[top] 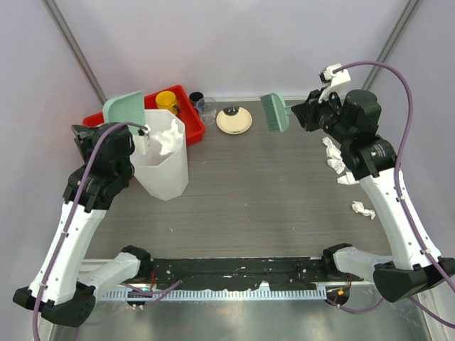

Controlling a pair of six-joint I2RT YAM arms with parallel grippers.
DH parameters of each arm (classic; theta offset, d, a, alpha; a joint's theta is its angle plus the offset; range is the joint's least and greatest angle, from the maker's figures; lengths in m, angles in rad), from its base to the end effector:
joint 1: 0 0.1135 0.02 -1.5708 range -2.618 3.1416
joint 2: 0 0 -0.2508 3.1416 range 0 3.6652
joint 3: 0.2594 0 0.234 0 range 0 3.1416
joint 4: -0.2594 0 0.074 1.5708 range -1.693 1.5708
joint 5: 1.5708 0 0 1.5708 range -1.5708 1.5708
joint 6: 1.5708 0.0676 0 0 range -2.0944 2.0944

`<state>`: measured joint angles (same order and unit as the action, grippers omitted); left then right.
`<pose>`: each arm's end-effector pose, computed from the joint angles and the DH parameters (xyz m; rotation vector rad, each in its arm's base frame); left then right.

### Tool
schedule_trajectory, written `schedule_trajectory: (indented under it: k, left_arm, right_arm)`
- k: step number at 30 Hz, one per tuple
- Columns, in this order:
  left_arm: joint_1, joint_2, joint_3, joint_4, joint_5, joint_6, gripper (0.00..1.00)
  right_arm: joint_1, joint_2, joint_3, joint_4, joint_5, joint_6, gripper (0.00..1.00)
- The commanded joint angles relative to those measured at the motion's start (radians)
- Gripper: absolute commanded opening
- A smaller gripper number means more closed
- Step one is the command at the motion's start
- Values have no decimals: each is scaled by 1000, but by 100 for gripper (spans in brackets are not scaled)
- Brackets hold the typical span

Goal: Sweep away the paper scraps from the table

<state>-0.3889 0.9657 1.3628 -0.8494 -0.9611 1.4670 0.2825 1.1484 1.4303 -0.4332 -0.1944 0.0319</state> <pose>0.1728 -0.0109 0.4133 1.2690 1.8058 1.6128 0.2427 0.0840 0.4417 -0.3599 1.6979 0.3992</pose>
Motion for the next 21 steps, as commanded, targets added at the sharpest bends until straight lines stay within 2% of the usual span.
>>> schedule_trajectory:
  k: [1,2,5,7,8,10,11,13,14,15,17,18,21]
  left_arm:
    - [60,19,61,76,-165,626,0]
    - [77,30,67,190,-162,659,0]
    - [108,50,93,332,-142,705,0]
    - [108,71,110,381,-127,675,0]
    - [108,86,149,375,-126,594,0]
    - [108,157,215,327,-119,457,0]
    - [105,183,295,290,-98,325,0]
    - [98,264,379,277,-81,218,0]
    - [90,296,474,235,-68,154,0]
    - [64,350,525,192,-59,33,0]
    - [23,407,679,15,-33,-109,0]
    - [-20,433,726,-49,-1,-245,0]
    - [-108,528,838,-246,109,-419,0]
  right_arm:
    - [1,-29,12,65,-1,-6,1]
    - [1,-30,13,67,13,-6,1]
    - [0,-38,12,62,39,-18,1]
    - [1,-36,10,59,87,-29,1]
    - [1,-30,9,57,117,-27,1]
    - [1,-15,13,37,236,-64,1]
    - [1,2,19,24,274,-79,1]
    - [3,19,18,21,399,-131,1]
    - [1,25,13,17,444,-150,1]
    - [0,43,10,19,504,-165,1]
    - [-9,62,2,16,653,-220,1]
    - [-31,77,-1,14,689,-237,1]
    - [-90,100,-14,10,744,-259,1]
